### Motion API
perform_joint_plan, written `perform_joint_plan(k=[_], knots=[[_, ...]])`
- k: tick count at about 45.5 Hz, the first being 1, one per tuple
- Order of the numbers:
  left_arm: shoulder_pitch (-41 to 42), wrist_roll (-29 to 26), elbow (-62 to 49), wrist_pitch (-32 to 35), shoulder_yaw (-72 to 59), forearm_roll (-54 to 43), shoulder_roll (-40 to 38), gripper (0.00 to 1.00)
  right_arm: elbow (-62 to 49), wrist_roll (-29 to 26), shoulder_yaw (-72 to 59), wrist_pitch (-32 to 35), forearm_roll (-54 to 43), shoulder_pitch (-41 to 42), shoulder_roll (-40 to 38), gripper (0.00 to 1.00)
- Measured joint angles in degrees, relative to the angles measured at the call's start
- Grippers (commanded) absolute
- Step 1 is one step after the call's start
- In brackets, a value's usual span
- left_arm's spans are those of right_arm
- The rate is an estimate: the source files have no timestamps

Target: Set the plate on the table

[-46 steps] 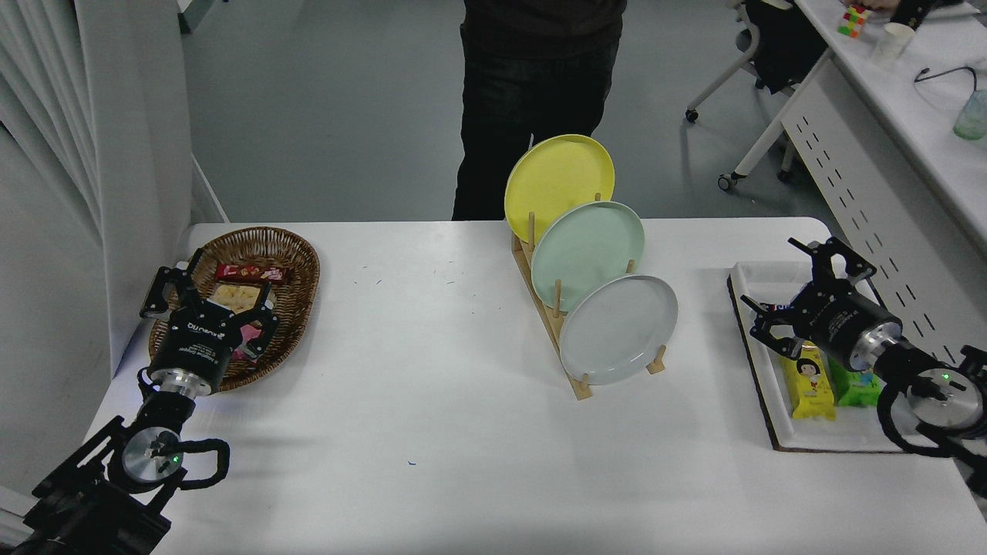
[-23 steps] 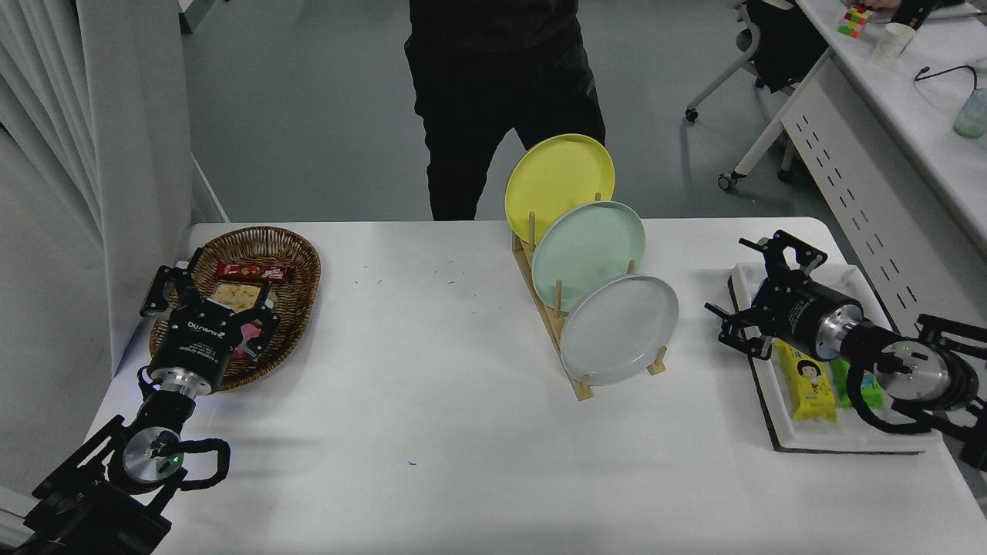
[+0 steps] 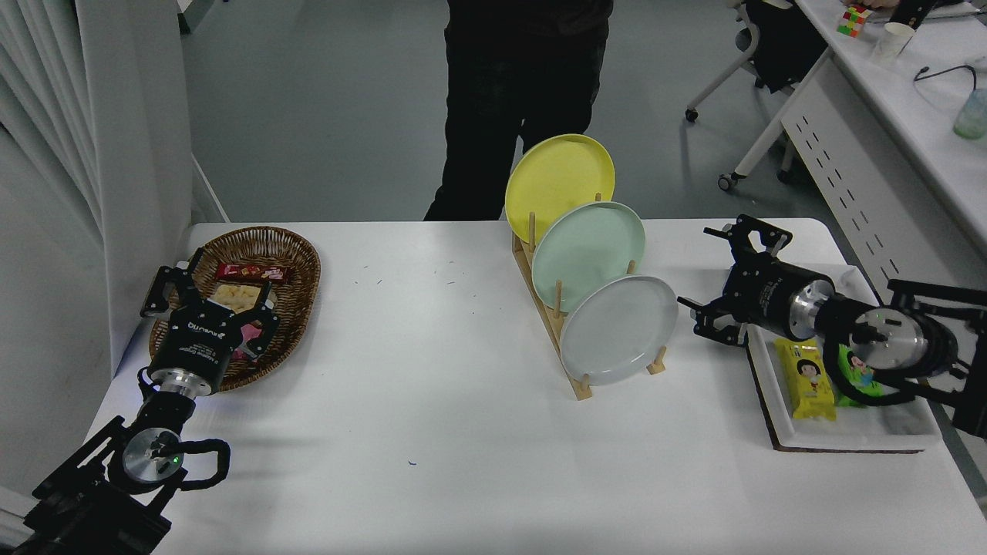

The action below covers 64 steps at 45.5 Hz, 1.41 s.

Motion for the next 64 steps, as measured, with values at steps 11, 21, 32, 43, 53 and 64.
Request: perform_joint_plan(k=[11, 21, 32, 43, 53, 64], knots=[[0.0, 0.0, 0.0, 0.0, 0.0, 0.0, 0.0, 0.98, 1.3, -0.4, -1.8, -2.3, 0.7, 3.1, 1.5, 1.0], [0.0, 0.0, 0.0, 0.0, 0.0, 0.0, 0.0, 0.98, 1.8, -1.0, -3.3, -3.3, 1.0, 4.8, 3.6, 1.0], [0.0, 0.0, 0.0, 0.0, 0.0, 0.0, 0.0, 0.98, 2.0, -2.3, -4.2, -3.7, 1.1, 5.7, 5.0, 1.0], [0.0, 0.0, 0.0, 0.0, 0.0, 0.0, 0.0, 0.98, 2.0, -4.7, -5.5, -3.7, 0.4, 6.7, 5.6, 1.0], [0.0, 0.0, 0.0, 0.0, 0.0, 0.0, 0.0, 0.98, 2.0, -5.5, -6.0, -3.3, -0.1, 7.4, 6.0, 1.0], [0.0, 0.0, 0.0, 0.0, 0.0, 0.0, 0.0, 0.98, 1.9, -6.0, -6.2, -2.7, -2.0, 7.9, 6.4, 1.0]])
